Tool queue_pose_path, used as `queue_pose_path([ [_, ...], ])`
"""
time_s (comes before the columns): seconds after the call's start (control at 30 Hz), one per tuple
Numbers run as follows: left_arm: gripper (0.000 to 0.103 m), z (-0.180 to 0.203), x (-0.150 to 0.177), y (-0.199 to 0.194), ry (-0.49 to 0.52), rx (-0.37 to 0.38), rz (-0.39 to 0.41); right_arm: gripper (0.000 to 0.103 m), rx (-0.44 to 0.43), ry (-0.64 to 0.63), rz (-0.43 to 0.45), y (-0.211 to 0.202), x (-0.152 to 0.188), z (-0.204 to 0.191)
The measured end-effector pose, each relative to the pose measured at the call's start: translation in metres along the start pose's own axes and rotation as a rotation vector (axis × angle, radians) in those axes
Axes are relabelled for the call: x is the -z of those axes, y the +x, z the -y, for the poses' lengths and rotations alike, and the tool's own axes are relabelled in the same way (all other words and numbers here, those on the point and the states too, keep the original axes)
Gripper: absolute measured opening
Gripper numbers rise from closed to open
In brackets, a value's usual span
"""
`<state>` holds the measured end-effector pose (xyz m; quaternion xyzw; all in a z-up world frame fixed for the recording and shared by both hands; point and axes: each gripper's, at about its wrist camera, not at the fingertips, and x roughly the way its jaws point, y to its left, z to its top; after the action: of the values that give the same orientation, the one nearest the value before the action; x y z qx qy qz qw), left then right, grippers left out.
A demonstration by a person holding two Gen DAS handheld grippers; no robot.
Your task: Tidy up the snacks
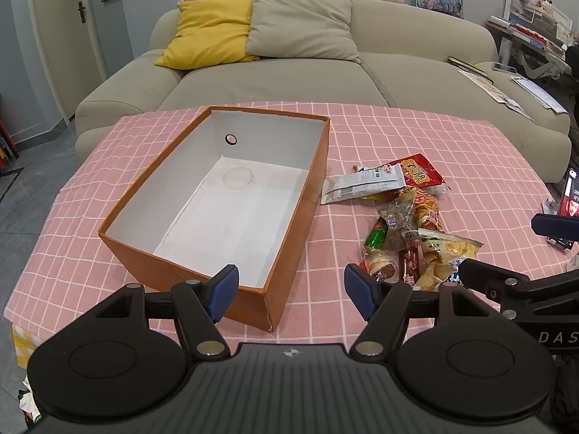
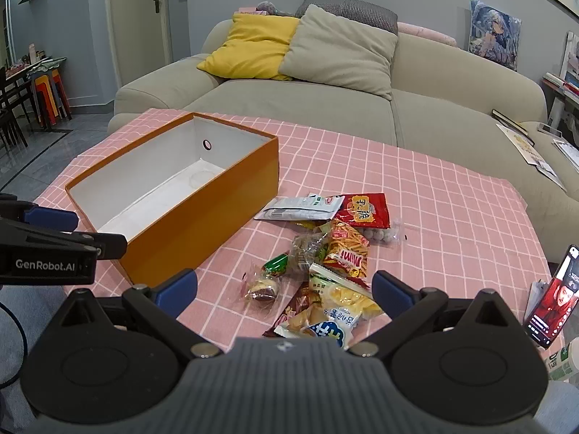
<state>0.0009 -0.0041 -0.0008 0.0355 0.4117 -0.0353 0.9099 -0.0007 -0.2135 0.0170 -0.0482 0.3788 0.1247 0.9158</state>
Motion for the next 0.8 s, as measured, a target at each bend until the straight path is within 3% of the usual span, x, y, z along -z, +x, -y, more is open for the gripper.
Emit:
queue_pose_path([
  [0.8, 0.079, 0.0029, -0.0006, 0.0007, 0.006, 0.004, -0.002, 0.099, 0.005, 0.012, -0.012, 0.0022, 0.0006, 0.0007],
])
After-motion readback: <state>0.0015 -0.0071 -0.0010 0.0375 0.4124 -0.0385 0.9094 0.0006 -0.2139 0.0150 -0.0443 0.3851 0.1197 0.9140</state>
